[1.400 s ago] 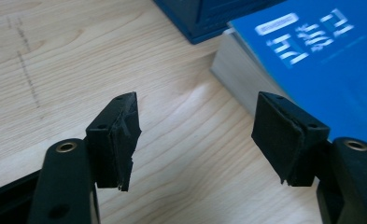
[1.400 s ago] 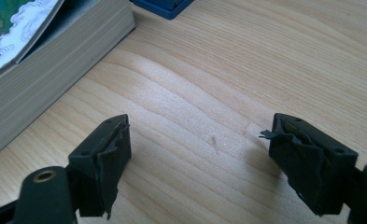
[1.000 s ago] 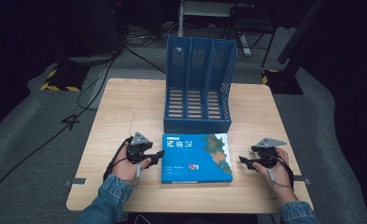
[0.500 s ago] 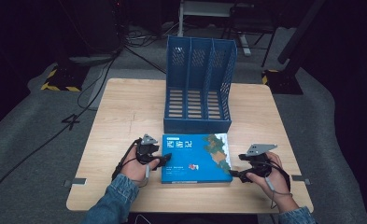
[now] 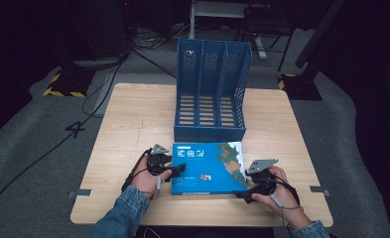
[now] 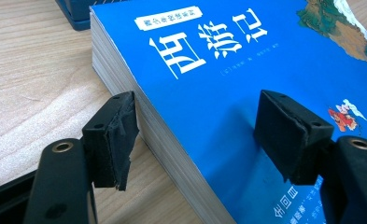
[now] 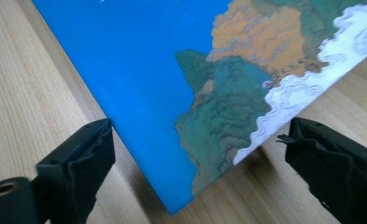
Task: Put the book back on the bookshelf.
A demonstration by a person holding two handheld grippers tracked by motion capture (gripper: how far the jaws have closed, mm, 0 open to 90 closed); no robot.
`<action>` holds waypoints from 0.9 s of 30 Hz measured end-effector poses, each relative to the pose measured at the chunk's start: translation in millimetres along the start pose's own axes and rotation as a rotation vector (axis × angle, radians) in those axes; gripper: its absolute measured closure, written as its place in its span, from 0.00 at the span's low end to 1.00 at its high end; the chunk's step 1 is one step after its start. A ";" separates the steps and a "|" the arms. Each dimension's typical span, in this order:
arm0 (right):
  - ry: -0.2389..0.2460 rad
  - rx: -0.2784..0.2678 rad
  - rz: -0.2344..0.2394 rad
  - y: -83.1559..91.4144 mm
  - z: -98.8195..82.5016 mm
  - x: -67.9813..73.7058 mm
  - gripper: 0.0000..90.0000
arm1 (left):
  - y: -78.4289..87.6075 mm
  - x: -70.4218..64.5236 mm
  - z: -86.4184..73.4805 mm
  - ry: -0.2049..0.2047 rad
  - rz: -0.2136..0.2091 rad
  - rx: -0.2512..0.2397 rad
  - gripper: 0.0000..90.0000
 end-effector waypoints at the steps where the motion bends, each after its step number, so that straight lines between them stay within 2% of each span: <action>1: 0.006 0.010 -0.006 -2.0 -0.9 0.6 0.08 | 0.1 -0.2 0.2 -0.007 0.004 -0.001 0.34; 3: 0.033 0.032 -0.038 -6.9 -3.3 1.6 0.08 | 0.6 -1.0 0.5 -0.021 0.009 -0.001 0.35; 6: 0.039 0.046 -0.067 -11.7 -4.6 3.0 0.06 | 1.8 -1.2 1.5 -0.051 0.016 -0.006 0.36; 8: 0.038 0.049 -0.071 -12.0 -4.2 3.3 0.06 | 4.1 -1.8 2.7 -0.064 0.022 -0.012 0.41; 10: 0.037 0.048 -0.071 -12.1 -4.2 3.4 0.06 | 8.9 -1.1 5.5 -0.088 0.027 -0.028 0.50; 11: 0.037 0.046 -0.071 -12.3 -4.2 3.3 0.05 | 10.1 -1.7 6.5 -0.084 0.021 -0.039 0.53; 12: 0.034 0.046 -0.072 -12.5 -4.1 3.5 0.05 | 12.5 -3.8 8.4 -0.065 -0.005 -0.064 0.54; 13: 0.032 0.046 -0.073 -12.7 -4.0 3.6 0.05 | 12.5 -3.8 8.4 -0.065 -0.005 -0.064 0.55; 16: 0.032 0.042 -0.073 -12.8 -4.2 3.6 0.05 | 17.3 -11.9 12.6 -0.061 -0.055 -0.126 0.59; 18: 0.035 0.042 -0.072 -12.7 -4.3 3.4 0.05 | 18.6 -14.0 12.3 -0.072 -0.062 -0.127 0.60; 20: 0.033 0.037 -0.070 -12.8 -4.4 3.5 0.05 | 20.9 -15.0 8.5 -0.080 -0.069 -0.092 0.65; 21: 0.034 0.038 -0.070 -12.6 -4.6 3.4 0.05 | 21.4 -15.0 5.4 -0.076 -0.073 -0.067 0.69; 25: 0.040 0.030 -0.059 -11.5 -5.3 2.2 0.06 | 22.9 -13.0 0.6 -0.044 -0.083 -0.011 0.76; 27: 0.035 0.025 -0.046 -10.1 -5.9 1.4 0.08 | 24.5 -13.2 1.9 -0.024 -0.101 -0.011 0.82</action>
Point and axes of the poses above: each handheld gripper's, and its own axes: y roughly backward along the jaws, z roughly out of its top, x roughly to its left, the point moved 6 cm from there along -y, roughly forward along the jaws, and after that the axes turned 7 degrees about -y, right-handed, at the moved point
